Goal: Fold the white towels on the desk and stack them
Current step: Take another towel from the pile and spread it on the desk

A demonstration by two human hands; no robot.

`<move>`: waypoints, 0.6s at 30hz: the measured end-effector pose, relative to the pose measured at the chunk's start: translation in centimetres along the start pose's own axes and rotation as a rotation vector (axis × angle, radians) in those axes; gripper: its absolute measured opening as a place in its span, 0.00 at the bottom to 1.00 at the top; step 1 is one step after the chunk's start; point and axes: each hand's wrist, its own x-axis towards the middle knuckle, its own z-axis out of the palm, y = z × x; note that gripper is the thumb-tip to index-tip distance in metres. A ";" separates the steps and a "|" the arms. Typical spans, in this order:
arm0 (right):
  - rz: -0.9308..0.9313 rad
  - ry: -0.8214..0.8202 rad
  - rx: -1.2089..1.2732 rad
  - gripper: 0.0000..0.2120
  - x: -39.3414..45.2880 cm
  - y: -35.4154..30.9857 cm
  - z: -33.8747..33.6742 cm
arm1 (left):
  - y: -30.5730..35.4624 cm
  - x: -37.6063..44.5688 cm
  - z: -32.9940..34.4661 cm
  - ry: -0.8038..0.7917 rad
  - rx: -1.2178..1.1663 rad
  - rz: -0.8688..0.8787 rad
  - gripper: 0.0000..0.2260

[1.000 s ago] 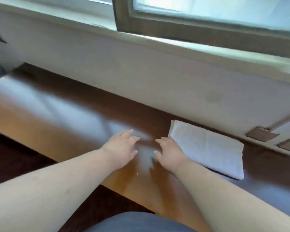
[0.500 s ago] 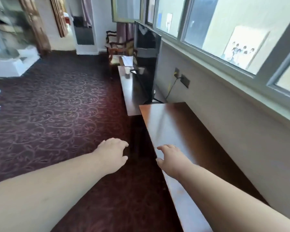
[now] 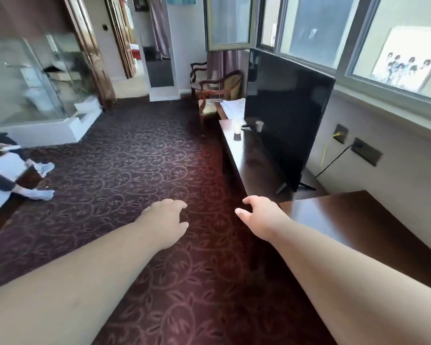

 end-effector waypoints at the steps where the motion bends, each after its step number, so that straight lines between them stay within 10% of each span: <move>1: 0.014 -0.004 -0.003 0.26 2.1 0.2 0.4 | -0.5 2.0 0.4 -0.010 0.001 -0.002 0.25; 18: 0.035 -0.165 -0.089 0.30 47.5 -2.5 -0.6 | -6.6 42.4 -1.9 -0.008 -0.154 -0.111 0.24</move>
